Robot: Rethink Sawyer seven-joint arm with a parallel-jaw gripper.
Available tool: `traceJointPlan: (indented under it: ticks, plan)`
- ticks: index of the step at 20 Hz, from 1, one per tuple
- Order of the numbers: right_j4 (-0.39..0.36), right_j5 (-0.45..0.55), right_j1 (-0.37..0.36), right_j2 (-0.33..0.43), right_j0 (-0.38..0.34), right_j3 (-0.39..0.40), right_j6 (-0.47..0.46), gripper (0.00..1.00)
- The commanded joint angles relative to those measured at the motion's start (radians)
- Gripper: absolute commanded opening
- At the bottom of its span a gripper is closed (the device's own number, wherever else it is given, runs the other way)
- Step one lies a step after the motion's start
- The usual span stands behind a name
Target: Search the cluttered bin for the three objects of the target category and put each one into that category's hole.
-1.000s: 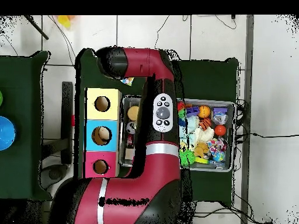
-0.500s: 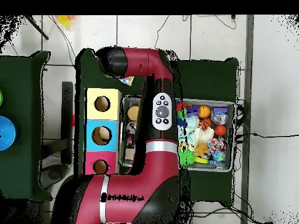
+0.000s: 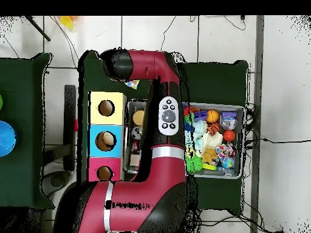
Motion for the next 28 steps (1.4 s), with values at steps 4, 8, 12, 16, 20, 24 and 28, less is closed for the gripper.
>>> traceJointPlan:
  ticks: [4, 8, 12, 16, 20, 24, 28]
  plan:
    - [-0.034, 0.012, 0.041, 0.071, -0.044, 0.052, -0.105, 1.0]
    - [-0.034, 0.009, 0.055, 0.076, -0.045, 0.037, -0.105, 1.0]
    - [-0.033, 0.009, 0.054, 0.076, -0.045, 0.041, -0.107, 1.0]
    - [-0.033, 0.022, 0.055, 0.075, -0.043, 0.03, -0.113, 1.0]
    - [-0.035, 0.026, 0.056, 0.075, -0.041, 0.027, -0.115, 1.0]
    - [-0.04, 0.007, 0.075, 0.082, -0.039, 0.007, -0.121, 1.0]
    - [-0.03, 0.014, 0.101, 0.102, -0.04, -0.015, -0.124, 1.0]
